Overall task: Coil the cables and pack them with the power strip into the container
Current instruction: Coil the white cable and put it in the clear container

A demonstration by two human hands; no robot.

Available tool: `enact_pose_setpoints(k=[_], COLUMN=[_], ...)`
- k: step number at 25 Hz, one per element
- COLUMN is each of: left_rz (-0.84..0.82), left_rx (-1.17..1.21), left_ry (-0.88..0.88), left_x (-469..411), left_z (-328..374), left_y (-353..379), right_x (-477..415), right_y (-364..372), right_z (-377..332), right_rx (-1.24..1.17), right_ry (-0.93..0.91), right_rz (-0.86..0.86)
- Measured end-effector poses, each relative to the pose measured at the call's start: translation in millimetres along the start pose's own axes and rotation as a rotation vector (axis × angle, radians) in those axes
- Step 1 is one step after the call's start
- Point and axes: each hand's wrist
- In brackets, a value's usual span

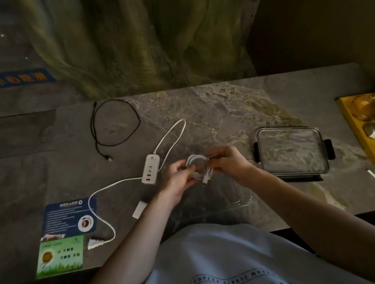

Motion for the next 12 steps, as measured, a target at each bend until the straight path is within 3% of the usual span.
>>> enact_pose_setpoints(k=[12], left_rz=[0.240], left_rx=[-0.281], left_ry=[-0.163], left_x=[-15.3], left_z=[-50.1], left_y=[0.0], right_x=[-41.8], right_y=[20.4], right_z=[55.3], right_rx=[0.182], right_ry=[0.135], right_rz=[0.176])
Point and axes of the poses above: each hand's wrist, its own x-axis away from the middle knuckle, its own y-axis out of the palm, z = x × y, and after that the axes turned 15 degrees about y, right-handed
